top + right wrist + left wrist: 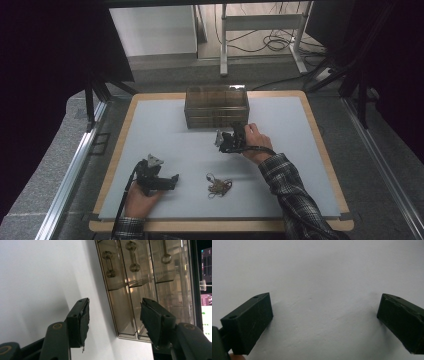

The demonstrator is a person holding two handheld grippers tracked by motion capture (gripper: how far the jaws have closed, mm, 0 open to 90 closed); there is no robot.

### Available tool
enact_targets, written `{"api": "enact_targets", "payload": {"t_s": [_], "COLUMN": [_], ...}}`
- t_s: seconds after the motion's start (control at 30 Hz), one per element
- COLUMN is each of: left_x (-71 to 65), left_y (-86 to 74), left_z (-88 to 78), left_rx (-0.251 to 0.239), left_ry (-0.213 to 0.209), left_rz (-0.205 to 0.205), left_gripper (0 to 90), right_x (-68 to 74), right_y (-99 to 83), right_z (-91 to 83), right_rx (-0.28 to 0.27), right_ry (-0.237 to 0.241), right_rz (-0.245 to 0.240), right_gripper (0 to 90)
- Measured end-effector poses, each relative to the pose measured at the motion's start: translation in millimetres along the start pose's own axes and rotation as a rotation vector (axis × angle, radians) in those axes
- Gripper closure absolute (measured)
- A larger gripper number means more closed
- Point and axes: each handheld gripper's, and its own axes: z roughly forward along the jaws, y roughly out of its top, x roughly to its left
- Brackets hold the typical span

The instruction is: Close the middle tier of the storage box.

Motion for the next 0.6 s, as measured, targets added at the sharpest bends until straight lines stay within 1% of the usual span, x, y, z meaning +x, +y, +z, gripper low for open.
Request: {"api": "enact_targets", "payload": {"t_s": [0.2,0.27,0.3,0.43,0.57,0.6], "left_x": [0.0,0.0,0.0,0.0,0.0,0.0], "left_y": [0.0,0.0,0.0,0.0,0.0,0.0], "left_z": [0.0,0.0,0.0,0.0,-0.1,-0.1], "left_rx": [0.0,0.0,0.0,0.0,0.0,0.0], "left_ry": [0.0,0.0,0.0,0.0,0.0,0.001], "left_rz": [0.0,0.0,0.0,0.0,0.0,0.001], "left_gripper": [0.8,0.8,0.8,0.8,0.7,0.8], "right_x": [1.1,1.5,1.8,1.7,1.7,1.8], "right_y": [4.0,5.3,6.7,8.9,11.8,12.3], "right_z": [2.6,4.0,5.0,6.3,7.5,8.6], "right_rx": [0.008,0.007,0.008,0.01,0.016,0.009], "right_ry": [-0.021,-0.024,-0.033,-0.042,-0.063,-0.065], "right_rz": [-0.03,-0.037,-0.049,-0.058,-0.072,-0.076], "right_gripper": [41.1,42.0,43.5,45.6,47.9,48.3]}}
